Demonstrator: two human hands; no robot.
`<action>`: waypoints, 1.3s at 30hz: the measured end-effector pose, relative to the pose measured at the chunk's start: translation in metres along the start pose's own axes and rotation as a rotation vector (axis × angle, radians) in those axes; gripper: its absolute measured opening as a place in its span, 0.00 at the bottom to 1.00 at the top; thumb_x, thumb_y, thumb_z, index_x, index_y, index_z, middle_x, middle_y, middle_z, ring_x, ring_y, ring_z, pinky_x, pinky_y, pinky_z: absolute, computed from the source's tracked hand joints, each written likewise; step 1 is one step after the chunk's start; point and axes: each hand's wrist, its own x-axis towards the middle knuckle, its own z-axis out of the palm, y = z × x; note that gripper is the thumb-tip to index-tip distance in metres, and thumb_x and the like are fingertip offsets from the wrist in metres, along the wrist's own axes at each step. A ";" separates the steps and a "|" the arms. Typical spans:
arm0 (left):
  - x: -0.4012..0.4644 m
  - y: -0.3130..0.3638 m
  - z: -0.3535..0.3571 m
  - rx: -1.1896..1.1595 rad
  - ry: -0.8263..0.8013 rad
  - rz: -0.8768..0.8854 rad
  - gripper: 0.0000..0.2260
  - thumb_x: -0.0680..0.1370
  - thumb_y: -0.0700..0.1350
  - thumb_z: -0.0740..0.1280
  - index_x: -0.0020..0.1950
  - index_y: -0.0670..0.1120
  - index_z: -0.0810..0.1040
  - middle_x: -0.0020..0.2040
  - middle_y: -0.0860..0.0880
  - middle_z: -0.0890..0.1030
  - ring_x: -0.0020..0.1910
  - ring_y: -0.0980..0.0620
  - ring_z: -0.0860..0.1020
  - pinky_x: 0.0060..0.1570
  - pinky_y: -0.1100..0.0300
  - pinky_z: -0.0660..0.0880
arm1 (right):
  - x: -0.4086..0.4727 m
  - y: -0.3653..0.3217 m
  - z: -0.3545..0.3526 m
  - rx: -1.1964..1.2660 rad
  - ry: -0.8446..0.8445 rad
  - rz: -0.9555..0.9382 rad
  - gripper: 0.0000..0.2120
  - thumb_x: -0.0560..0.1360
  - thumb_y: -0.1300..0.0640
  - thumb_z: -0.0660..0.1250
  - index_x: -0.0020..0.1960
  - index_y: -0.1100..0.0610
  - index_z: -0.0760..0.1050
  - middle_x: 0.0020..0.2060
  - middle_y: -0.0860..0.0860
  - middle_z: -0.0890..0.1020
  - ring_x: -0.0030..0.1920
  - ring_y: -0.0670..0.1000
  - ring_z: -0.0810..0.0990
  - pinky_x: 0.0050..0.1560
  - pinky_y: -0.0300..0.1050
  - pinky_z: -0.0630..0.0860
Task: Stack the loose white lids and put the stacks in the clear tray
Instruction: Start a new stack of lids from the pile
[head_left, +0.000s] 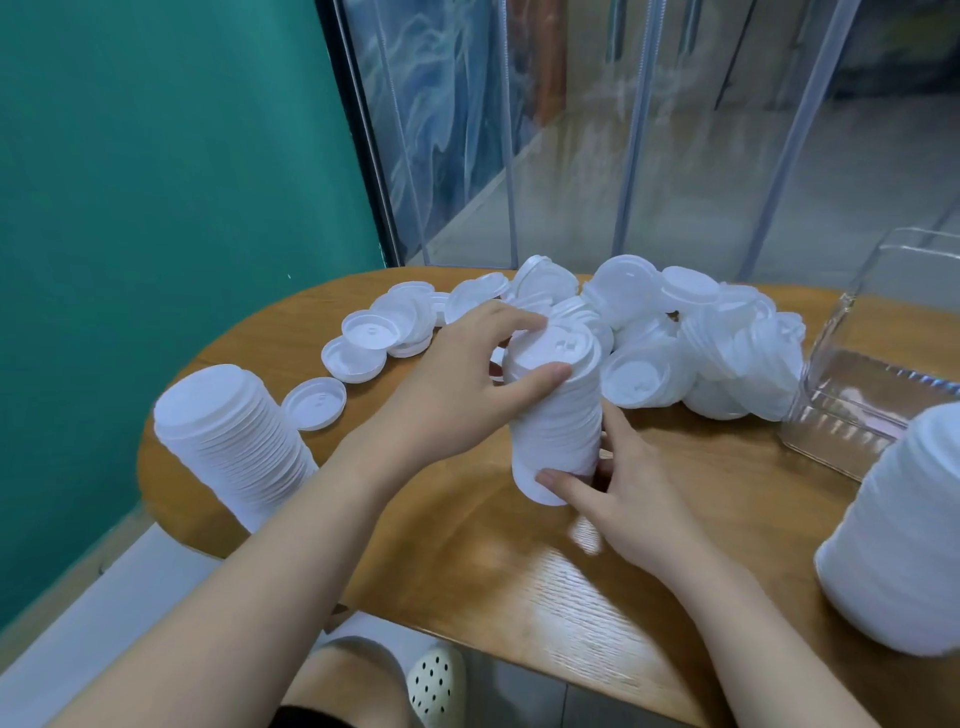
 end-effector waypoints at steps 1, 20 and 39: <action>0.000 0.000 0.000 0.006 0.008 -0.009 0.20 0.77 0.58 0.72 0.66 0.52 0.79 0.60 0.59 0.78 0.60 0.63 0.75 0.55 0.65 0.77 | 0.000 0.000 0.000 -0.005 0.001 -0.005 0.32 0.72 0.48 0.78 0.67 0.29 0.66 0.59 0.31 0.79 0.59 0.39 0.80 0.61 0.49 0.78; -0.011 -0.005 0.005 -0.078 0.011 -0.085 0.32 0.75 0.69 0.69 0.74 0.55 0.70 0.65 0.60 0.74 0.63 0.66 0.73 0.59 0.65 0.74 | 0.000 0.003 0.002 -0.016 0.020 -0.013 0.33 0.72 0.48 0.79 0.65 0.23 0.64 0.60 0.31 0.79 0.62 0.39 0.79 0.62 0.49 0.78; -0.048 -0.025 0.050 -0.345 -0.026 -0.204 0.29 0.74 0.61 0.74 0.71 0.59 0.66 0.63 0.63 0.78 0.60 0.64 0.78 0.53 0.67 0.78 | -0.005 0.011 0.002 -0.002 0.020 -0.022 0.38 0.72 0.53 0.81 0.75 0.41 0.66 0.62 0.34 0.80 0.62 0.37 0.79 0.59 0.34 0.77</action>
